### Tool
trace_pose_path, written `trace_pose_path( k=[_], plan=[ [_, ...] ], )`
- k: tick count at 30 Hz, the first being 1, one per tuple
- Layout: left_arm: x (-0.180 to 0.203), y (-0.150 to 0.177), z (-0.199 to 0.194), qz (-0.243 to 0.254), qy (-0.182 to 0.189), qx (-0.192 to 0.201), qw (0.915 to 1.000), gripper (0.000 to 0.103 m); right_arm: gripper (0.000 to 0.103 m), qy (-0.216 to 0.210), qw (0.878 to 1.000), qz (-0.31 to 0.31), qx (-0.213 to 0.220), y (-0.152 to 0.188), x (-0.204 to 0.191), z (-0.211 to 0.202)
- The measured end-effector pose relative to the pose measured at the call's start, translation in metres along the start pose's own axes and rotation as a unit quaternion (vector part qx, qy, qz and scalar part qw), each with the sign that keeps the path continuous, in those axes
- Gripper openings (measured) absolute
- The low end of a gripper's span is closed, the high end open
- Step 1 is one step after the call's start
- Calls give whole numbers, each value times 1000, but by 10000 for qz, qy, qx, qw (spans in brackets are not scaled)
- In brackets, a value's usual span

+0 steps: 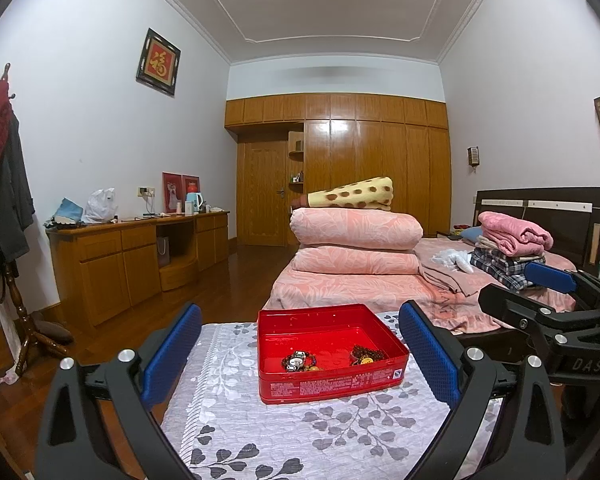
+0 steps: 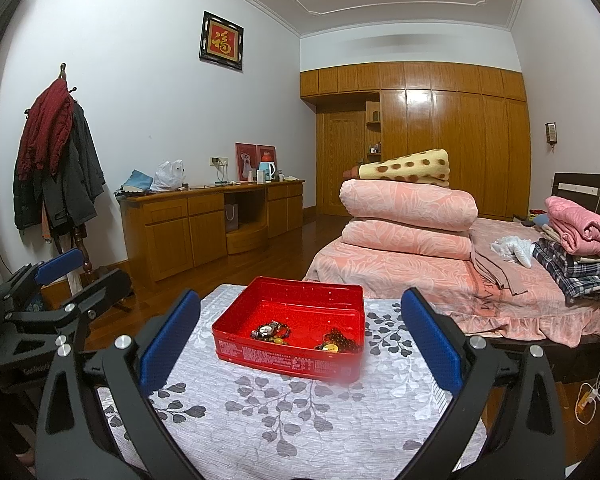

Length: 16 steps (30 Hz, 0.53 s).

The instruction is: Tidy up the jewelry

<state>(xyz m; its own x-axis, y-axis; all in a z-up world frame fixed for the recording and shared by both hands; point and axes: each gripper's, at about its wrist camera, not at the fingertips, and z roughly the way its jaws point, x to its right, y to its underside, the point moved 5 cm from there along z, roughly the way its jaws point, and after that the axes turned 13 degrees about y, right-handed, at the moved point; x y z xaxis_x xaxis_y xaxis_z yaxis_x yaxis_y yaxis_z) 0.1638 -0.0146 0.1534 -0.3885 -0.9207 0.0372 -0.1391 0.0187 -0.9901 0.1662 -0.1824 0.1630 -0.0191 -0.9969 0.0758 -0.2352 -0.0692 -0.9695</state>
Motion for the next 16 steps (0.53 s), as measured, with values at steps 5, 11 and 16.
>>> trace_pose_path(
  k=[5, 11, 16],
  plan=[
    [0, 0, 0, -1, 3, 0, 10000, 97, 97, 1, 10000, 1, -5, 0, 1, 0],
    [0, 1, 0, -10, -9, -17, 10000, 97, 97, 1, 10000, 1, 0, 0, 1, 0],
    [1, 2, 1, -17, -16, -42, 10000, 97, 97, 3, 10000, 4, -6, 0, 1, 0]
  ],
)
